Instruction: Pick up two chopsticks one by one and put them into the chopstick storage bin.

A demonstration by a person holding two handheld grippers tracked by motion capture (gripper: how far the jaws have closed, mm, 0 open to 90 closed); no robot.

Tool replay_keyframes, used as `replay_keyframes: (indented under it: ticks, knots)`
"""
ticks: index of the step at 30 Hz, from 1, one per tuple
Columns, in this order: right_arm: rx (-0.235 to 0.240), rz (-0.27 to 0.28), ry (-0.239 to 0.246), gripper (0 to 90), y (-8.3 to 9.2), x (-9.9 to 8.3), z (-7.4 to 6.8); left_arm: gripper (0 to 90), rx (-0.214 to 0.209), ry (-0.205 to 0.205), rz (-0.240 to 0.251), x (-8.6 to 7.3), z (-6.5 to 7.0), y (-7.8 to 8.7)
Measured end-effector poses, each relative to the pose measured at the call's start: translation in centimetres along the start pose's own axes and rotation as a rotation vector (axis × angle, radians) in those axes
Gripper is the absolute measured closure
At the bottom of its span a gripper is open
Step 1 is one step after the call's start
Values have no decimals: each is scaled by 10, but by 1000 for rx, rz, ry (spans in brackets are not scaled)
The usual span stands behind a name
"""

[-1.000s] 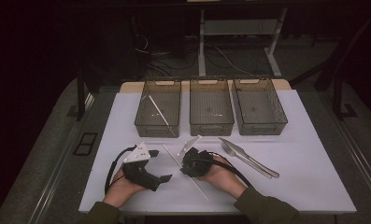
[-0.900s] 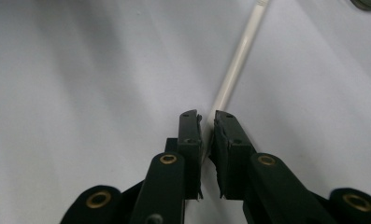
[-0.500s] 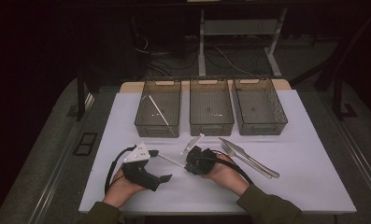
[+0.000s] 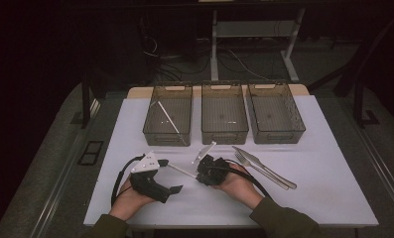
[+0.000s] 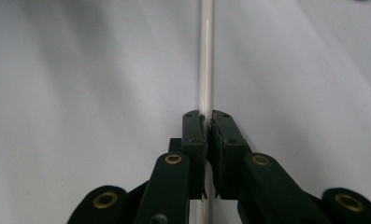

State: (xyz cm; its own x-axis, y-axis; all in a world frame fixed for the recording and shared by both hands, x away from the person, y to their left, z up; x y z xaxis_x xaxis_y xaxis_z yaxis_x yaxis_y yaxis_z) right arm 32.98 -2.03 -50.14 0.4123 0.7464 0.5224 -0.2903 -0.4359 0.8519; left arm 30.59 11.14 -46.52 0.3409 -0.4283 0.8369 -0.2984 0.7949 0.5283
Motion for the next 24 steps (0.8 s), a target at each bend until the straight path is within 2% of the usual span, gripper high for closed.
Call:
replay_keyframes:
  ticks: [4, 13, 24]
  knots:
    - [-12, 7, 5, 851, 0, 0, -1, 0, 2, -1, -4, 0, 0, 0]
    - [49, 39, -51, 851, 8, -3, 8, 0, 3, -6, -1, 0, -1, 1]
    - [58, 83, -75, 851, 26, -1, 19, 0, 4, -9, -8, 0, -1, 1]
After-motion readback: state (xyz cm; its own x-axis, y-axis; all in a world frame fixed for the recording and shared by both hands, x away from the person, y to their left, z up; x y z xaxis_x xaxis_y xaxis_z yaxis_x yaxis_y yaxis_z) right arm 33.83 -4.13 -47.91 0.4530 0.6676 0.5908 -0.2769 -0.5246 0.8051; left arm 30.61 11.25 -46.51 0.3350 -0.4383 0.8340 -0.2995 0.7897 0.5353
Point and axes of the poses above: each handheld gripper's, and its own axes: y roughly backward along the jaws, x roughly out of its top, z roughly to its right, the point moved 8 cm from there along -y, roughly forward along the jaws, and after that the axes turned 5 degrees about -x, right-handed, at the moved point
